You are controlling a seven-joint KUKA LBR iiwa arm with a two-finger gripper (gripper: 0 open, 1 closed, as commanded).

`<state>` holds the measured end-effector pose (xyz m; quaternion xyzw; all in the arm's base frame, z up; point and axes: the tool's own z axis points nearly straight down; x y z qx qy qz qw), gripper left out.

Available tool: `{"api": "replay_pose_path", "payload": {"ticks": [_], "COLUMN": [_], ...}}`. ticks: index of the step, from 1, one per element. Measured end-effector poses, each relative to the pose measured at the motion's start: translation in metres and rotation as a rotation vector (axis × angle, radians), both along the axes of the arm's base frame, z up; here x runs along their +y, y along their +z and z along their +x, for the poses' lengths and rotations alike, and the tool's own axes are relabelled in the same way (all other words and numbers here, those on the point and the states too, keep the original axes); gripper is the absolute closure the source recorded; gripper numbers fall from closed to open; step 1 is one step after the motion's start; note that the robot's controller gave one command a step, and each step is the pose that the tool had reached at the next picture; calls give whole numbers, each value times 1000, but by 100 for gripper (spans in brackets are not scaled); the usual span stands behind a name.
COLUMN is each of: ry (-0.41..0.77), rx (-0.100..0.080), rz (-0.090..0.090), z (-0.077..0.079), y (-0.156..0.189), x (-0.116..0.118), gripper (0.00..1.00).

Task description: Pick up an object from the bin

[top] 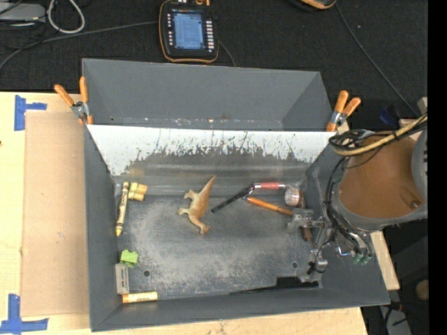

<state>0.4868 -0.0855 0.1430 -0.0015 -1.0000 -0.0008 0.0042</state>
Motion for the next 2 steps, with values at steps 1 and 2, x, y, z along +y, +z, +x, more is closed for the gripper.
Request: {"api": "replay_pose_path", "payload": {"ticks": [1, 2], "ry": [5, 192], "rx": [-6, -21], "rz": [-1, -1], "z": [2, -10], "y": [3, -71], "x": [1, 19], "gripper": [0, 0]}}
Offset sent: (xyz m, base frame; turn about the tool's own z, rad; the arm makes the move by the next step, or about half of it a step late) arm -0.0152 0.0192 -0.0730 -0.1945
